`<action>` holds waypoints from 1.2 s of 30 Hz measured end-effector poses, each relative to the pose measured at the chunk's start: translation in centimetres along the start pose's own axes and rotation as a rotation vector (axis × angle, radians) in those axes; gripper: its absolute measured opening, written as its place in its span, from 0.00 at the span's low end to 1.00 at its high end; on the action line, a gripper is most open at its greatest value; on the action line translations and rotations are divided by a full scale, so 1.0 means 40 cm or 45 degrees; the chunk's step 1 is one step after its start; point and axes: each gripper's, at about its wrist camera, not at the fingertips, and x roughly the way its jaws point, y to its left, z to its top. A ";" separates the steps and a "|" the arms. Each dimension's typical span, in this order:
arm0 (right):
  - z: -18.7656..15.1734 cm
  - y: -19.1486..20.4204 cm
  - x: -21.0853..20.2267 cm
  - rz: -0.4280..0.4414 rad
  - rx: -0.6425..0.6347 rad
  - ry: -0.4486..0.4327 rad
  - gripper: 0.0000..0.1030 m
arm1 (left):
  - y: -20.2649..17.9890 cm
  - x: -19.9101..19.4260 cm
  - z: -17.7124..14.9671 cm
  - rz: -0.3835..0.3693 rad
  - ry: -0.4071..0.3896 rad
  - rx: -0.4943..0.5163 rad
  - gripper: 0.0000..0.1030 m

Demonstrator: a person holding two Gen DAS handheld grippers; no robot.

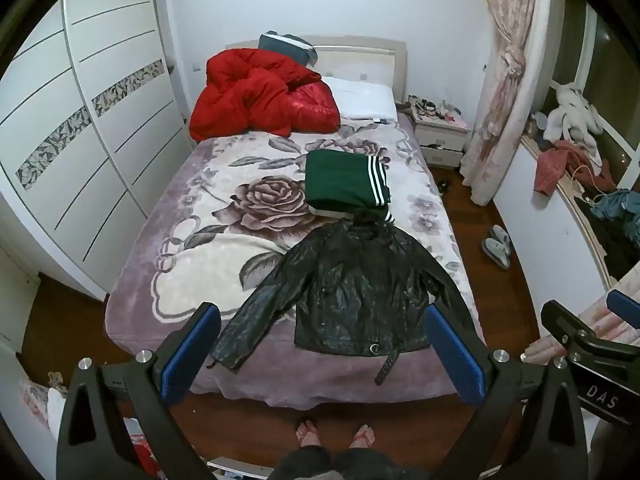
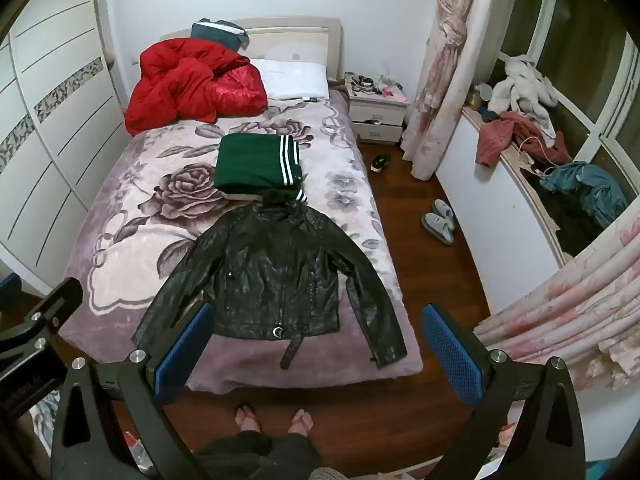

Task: Fold large clothes

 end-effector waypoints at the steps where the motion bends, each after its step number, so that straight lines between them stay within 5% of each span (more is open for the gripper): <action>1: -0.001 0.000 -0.002 0.003 0.001 -0.002 1.00 | 0.001 -0.001 0.000 -0.004 -0.007 -0.006 1.00; 36: 0.030 0.033 -0.107 -0.008 -0.008 -0.036 1.00 | 0.040 -0.034 -0.039 0.005 -0.040 -0.004 1.00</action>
